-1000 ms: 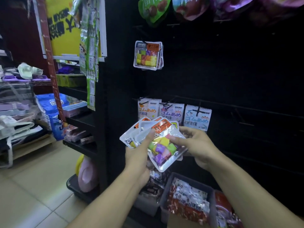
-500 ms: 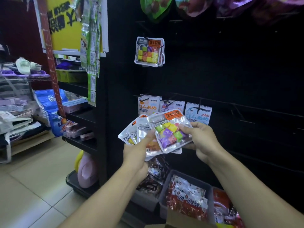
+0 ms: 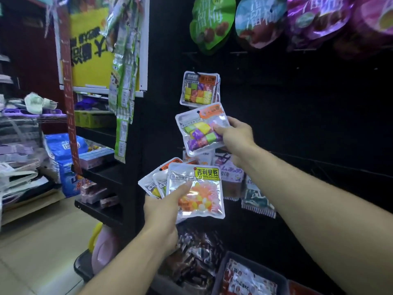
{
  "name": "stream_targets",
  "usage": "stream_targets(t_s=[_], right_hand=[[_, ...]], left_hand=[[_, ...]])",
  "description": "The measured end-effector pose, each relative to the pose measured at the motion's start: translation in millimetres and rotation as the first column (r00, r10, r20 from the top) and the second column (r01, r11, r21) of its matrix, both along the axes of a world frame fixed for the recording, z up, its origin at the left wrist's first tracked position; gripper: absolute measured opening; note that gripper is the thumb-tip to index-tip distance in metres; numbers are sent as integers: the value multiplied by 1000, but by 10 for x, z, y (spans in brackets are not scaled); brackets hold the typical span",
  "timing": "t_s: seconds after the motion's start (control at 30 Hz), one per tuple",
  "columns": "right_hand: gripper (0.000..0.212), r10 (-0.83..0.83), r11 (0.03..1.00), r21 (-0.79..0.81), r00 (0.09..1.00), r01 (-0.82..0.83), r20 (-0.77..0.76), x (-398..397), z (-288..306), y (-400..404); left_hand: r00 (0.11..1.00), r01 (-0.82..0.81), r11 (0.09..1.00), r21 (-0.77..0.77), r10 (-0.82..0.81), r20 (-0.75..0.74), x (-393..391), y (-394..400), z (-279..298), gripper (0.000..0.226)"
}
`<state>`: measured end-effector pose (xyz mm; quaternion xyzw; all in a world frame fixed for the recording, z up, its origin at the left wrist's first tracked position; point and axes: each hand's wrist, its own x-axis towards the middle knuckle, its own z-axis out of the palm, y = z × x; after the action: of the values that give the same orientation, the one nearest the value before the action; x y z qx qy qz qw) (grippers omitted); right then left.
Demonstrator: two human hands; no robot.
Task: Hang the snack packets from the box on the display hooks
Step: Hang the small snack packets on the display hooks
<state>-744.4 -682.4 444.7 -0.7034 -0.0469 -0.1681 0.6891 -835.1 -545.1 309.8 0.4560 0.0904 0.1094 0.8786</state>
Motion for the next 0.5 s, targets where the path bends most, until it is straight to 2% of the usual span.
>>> stream_targets(t_s=[0.1, 0.2, 0.37, 0.5], right_hand=[[20, -19, 1000, 16, 1000, 18, 24, 367, 312, 259], [14, -79, 993, 89, 996, 75, 50, 684, 545, 451], [19, -129, 974, 198, 988, 111, 82, 1046, 772, 601], [17, -150, 969, 212, 985, 129, 89, 1226, 823, 693]], left_hand=[[999, 2, 1000, 14, -3, 49, 155, 76, 200, 49], [997, 0, 999, 32, -3, 74, 267, 132, 315, 50], [994, -3, 998, 64, -4, 113, 402, 244, 290, 47], [993, 15, 998, 60, -22, 120, 486, 345, 195, 52]])
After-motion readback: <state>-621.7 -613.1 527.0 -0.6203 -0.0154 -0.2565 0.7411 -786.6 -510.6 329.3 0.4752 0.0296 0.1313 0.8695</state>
